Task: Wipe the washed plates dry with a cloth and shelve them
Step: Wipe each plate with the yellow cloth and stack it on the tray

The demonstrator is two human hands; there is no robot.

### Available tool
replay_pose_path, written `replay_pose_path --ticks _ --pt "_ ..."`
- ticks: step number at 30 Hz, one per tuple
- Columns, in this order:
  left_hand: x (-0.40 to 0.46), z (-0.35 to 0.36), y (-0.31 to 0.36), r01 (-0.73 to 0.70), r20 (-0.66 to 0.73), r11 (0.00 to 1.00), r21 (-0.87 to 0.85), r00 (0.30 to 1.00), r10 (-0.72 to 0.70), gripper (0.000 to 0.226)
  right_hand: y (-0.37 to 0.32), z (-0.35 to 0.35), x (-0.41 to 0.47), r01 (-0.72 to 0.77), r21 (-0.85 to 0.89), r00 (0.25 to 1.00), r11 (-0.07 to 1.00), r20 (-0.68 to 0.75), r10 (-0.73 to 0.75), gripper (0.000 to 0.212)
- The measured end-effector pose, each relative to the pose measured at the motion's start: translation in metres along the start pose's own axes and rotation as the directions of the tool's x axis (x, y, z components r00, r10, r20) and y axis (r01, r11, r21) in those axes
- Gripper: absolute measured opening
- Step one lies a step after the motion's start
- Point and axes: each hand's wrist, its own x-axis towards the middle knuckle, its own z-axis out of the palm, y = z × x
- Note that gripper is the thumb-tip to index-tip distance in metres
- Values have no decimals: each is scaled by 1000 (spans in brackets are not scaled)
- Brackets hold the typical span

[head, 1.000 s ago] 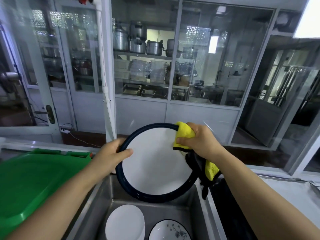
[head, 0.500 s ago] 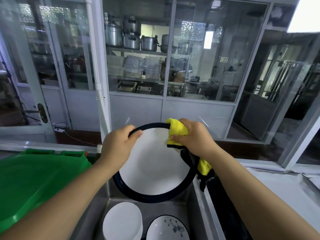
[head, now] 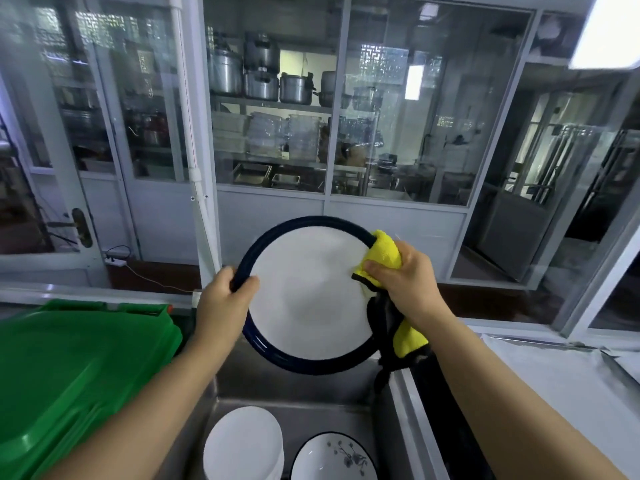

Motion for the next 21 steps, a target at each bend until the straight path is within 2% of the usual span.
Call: replay_pose_path --ticks 2,4,6,9,12,14,16,18,21 --pt "14 -5 19 -178 150 946 272 979 141 15 -11 2 7 124 -261 991 957 87 -104 16" --pt "24 1 44 -379 333 797 470 912 238 19 -24 9 9 256 -454 959 853 227 -167 22" --pt "25 10 58 -472 443 696 542 864 240 28 -32 15 9 349 -515 922 783 336 -190 24" --pt "22 15 54 -509 464 693 511 842 277 32 -34 14 8 367 -489 909 791 369 -193 24" --pt "12 15 45 -555 393 702 447 826 403 35 -34 12 6 368 -474 910 800 360 -205 26" --pt "9 14 36 -527 322 755 390 847 424 33 -30 9 8 334 -480 925 811 334 -182 27" --pt "7 12 26 -419 200 853 312 907 372 35 -23 3 12 232 -419 957 878 258 -130 24" --pt "7 9 19 -262 48 950 169 965 258 41 -13 -4 12 91 -273 986 958 157 -49 22" --pt "5 12 14 -91 -112 993 -70 990 83 40 3 -7 4 -74 -8 996 997 45 74 23"
